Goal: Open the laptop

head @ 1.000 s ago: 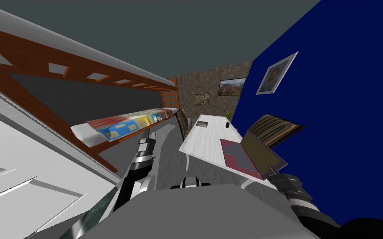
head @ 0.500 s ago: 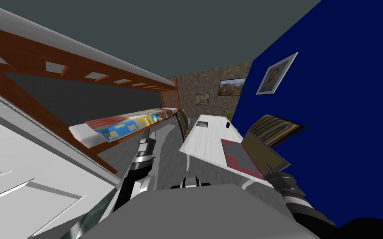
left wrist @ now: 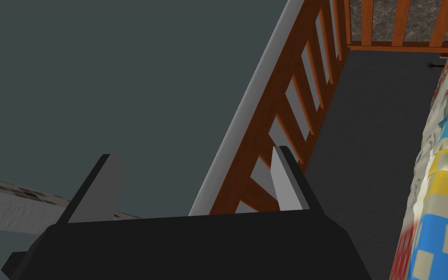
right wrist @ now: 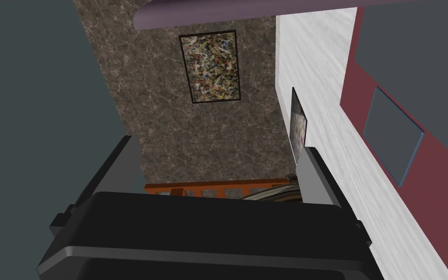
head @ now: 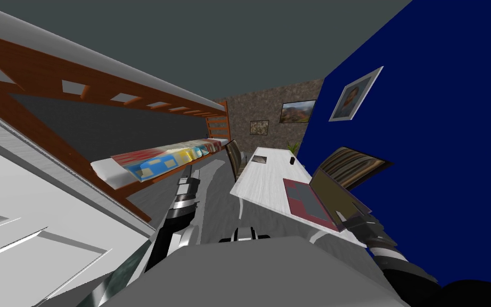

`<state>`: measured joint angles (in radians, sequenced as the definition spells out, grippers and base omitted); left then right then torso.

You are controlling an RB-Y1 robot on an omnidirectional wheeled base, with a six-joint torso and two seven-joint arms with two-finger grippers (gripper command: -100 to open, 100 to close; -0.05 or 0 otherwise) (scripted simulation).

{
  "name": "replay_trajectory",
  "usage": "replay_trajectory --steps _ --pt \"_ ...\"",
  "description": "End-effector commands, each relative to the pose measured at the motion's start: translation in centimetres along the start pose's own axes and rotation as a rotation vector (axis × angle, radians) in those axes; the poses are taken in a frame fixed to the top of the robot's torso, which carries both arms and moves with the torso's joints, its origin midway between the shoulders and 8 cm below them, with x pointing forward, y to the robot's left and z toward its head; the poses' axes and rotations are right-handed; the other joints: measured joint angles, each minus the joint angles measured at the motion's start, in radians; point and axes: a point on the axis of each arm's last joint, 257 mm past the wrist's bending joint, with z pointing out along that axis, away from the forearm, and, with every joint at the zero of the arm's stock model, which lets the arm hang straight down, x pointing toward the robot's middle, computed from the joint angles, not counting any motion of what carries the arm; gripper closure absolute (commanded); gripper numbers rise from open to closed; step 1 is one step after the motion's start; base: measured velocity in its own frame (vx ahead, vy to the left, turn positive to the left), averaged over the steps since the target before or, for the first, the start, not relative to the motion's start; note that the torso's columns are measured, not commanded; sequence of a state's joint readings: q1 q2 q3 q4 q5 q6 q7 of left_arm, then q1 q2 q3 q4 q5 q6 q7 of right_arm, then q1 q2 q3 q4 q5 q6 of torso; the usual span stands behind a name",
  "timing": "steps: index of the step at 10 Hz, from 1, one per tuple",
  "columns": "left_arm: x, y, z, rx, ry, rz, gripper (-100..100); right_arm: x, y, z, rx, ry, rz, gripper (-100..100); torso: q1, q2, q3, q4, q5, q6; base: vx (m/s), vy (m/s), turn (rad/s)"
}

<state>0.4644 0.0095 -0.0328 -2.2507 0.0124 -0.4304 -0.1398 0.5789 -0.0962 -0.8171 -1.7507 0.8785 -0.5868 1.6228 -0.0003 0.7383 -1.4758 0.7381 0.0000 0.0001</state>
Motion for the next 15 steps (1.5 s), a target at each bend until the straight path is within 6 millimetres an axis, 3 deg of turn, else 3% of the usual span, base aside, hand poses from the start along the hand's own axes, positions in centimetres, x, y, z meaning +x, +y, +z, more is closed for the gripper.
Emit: replay_trajectory --steps 1,8,15 --pt "0.0 0.0 0.0 0.0 0.0 0.0 0 0.5 -0.7 0.5 0.0 0.0 0.043 -100 0.0 0.0 0.0 0.0 0.0 0.0 -0.026 -0.026 0.028" --pt "0.0 0.0 0.0 0.0 0.0 0.0 0 1.8 0.3 -0.2 -0.002 0.06 0.227 -100 0.0 0.0 0.0 0.0 0.0 0.0 -0.024 -0.026 0.025" --pt "0.0 0.0 0.0 0.0 0.0 0.0 0 3.2 -0.7 0.6 0.0 0.076 0.351 -100 0.002 -0.001 -0.001 0.0 0.0 0.0 -0.014 -0.013 0.02"
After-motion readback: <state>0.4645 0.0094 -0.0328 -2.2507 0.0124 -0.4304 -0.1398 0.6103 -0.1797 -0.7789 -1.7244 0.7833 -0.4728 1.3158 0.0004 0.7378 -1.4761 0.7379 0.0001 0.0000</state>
